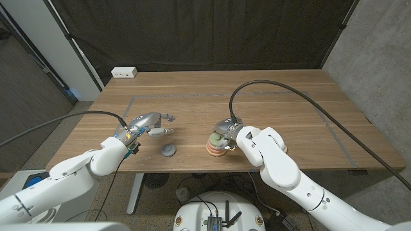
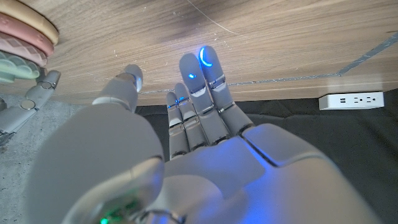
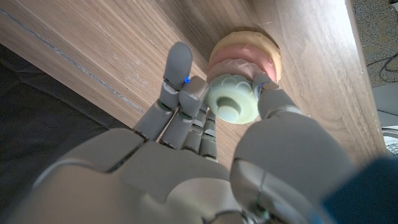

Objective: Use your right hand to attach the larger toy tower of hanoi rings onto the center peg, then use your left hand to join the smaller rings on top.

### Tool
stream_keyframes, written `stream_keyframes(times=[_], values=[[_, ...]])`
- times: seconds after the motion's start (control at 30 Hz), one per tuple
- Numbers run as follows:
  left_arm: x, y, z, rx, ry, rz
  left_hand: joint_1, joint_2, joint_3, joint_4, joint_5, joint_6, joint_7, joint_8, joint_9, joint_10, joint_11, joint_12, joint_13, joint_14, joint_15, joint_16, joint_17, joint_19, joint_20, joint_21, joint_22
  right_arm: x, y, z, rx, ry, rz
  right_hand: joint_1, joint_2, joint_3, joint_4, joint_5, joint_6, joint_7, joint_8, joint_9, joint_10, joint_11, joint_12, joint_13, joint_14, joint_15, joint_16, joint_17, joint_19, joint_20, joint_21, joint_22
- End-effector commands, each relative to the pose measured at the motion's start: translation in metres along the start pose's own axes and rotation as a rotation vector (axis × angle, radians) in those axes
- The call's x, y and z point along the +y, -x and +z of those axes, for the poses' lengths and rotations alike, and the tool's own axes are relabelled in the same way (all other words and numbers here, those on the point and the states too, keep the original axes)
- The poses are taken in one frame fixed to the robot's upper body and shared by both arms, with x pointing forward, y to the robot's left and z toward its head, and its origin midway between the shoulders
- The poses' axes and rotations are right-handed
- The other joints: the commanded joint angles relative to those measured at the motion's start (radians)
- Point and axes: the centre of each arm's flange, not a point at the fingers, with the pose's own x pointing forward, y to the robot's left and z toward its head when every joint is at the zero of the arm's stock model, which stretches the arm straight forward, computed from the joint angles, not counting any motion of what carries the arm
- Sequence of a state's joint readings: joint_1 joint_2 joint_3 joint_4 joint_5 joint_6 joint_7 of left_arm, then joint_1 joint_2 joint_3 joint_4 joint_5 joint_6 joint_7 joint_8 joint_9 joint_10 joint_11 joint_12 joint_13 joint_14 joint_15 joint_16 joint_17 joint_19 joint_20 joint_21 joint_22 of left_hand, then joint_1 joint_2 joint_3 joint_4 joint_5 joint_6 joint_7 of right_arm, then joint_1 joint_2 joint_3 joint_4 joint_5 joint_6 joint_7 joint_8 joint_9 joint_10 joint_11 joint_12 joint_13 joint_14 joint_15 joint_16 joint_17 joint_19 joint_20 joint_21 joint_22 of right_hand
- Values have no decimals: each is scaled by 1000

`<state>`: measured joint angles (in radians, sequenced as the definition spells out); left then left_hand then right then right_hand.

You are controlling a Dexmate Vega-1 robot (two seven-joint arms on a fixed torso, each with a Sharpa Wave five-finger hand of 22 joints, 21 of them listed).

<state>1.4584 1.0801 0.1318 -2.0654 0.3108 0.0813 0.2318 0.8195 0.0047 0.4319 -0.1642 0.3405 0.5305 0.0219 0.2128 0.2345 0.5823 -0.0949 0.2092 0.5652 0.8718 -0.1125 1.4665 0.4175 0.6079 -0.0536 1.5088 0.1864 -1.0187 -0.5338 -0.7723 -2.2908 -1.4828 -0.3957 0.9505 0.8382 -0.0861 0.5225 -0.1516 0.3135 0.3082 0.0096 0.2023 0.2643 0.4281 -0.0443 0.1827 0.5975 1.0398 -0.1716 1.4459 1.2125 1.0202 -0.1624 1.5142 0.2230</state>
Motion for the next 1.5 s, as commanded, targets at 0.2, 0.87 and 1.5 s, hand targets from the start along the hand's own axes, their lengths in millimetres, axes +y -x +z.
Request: stream_keyframes(times=[0.2, 0.87, 1.5], values=[[0, 0, -3, 2, 7, 7, -7, 0, 10, -3, 3, 11, -3, 1, 3, 8, -1, 2, 3, 8, -106, 7, 4, 9, -122, 4, 3, -5, 4, -1, 25, 11, 3, -6, -15, -6, -1, -13, -2, 5, 5, 3, -15, -1, 0, -4, -15, -46, -9, 1, -12, -57, -8, 0], [13, 9, 3, 24, -9, 42, -7, -2, 12, -3, 4, 1, -4, -4, 3, -8, -2, -4, 5, 7, -106, 8, 4, 6, -123, 4, 3, -1, 25, -24, 99, -98, -66, 27, 23, 23, -12, -15, 55, -19, 39, 16, 16, -20, 21, -19, -19, -47, -24, -5, -17, -58, -11, 0], [21, 5, 11, 49, 52, 80, -8, -4, 14, -3, 4, -2, -4, -4, 4, -8, 0, -3, 4, 6, -106, 9, 4, 6, -125, 4, 3, 25, 46, -57, 228, -232, -191, 63, 40, 35, -19, -7, 90, -38, 57, 28, 74, -45, 44, -10, 11, -48, -10, 3, -4, -58, -1, 0]])
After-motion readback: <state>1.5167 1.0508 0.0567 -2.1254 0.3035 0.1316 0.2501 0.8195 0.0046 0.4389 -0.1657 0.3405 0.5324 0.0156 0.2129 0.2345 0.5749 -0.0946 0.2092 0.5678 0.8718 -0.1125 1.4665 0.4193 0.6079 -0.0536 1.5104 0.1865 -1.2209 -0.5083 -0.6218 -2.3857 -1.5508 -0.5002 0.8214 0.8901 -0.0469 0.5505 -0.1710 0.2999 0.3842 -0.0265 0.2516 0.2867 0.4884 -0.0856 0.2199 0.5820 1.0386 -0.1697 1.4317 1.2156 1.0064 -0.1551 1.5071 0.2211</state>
